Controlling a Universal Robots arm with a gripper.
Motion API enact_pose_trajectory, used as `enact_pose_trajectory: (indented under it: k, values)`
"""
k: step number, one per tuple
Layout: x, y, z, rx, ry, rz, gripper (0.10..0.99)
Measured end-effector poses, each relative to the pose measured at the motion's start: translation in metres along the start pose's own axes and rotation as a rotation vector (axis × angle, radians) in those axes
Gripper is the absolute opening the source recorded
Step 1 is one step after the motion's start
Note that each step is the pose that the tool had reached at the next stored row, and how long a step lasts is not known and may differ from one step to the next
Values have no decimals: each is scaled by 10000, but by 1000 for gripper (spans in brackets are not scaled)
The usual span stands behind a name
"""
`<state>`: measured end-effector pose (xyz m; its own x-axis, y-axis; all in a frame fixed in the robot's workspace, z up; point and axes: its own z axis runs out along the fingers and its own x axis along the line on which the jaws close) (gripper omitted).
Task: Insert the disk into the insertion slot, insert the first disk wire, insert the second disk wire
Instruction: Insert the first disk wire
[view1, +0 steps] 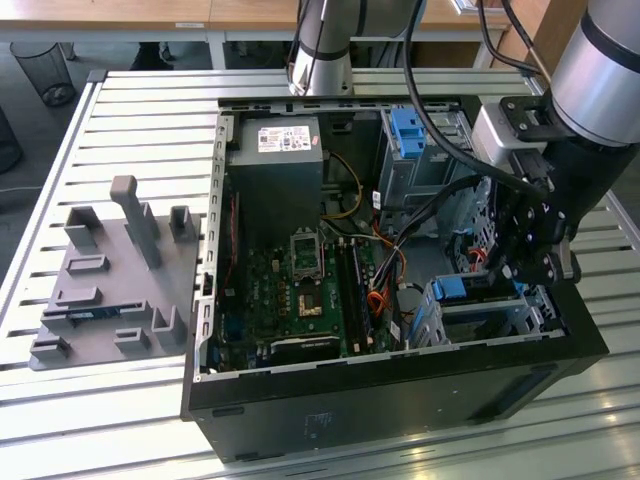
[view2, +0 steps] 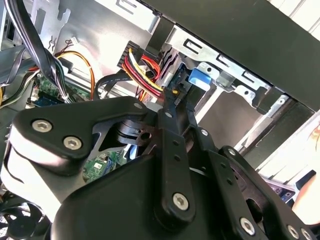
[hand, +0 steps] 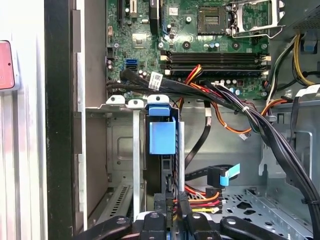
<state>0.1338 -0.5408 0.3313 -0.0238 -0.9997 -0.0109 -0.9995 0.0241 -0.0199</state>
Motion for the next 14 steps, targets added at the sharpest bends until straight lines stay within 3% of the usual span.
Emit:
enact_pose_trajectory:
  k: [7, 8, 10, 11, 14]
  values:
    - [-1, -4, -51, -19, -4, 1, 224]
    - [-1, -4, -54, -21, -2, 1, 157]
    - [-1, -5, -60, -22, 1, 0, 157]
    - [-1, -5, -63, -22, 1, 0, 106]
    - [-1, -5, -70, -24, 0, 0, 106]
